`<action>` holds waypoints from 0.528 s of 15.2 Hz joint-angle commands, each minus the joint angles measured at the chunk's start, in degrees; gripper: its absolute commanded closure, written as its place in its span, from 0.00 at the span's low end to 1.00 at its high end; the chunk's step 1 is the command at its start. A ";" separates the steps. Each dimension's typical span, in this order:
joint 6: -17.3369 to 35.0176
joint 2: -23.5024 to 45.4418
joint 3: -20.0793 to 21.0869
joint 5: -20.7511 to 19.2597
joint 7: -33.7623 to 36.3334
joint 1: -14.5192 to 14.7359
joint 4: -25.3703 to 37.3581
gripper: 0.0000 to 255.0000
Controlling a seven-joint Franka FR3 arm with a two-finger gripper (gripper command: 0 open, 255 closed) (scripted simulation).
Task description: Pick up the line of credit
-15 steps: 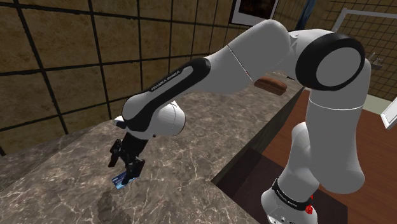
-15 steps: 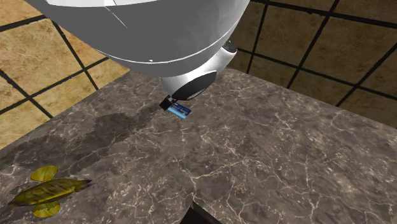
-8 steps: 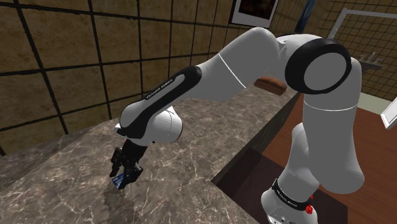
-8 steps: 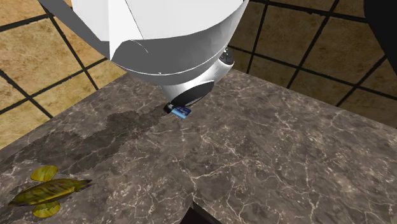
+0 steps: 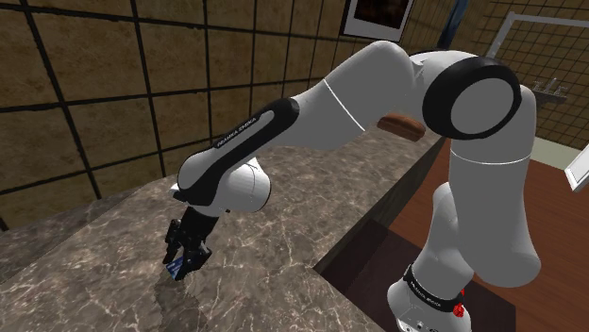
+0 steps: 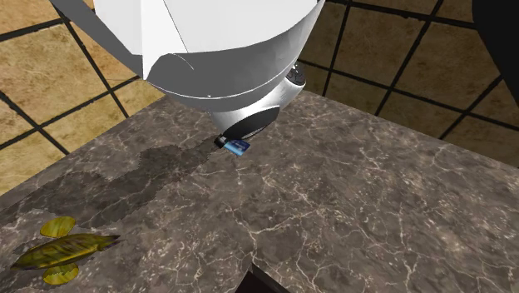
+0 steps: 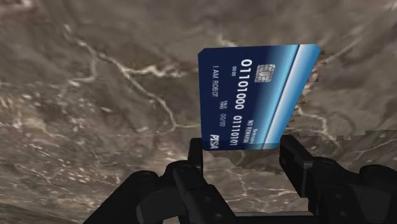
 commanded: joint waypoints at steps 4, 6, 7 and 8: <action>-1.15 -1.83 -0.68 -1.74 2.06 0.36 -0.34 1.00; -1.90 -3.03 -1.09 -2.88 3.43 0.61 -0.53 1.00; -2.29 -3.62 -1.30 -3.45 4.11 0.72 -0.61 1.00; -2.68 -4.20 -1.49 -4.02 4.79 0.83 -0.67 1.00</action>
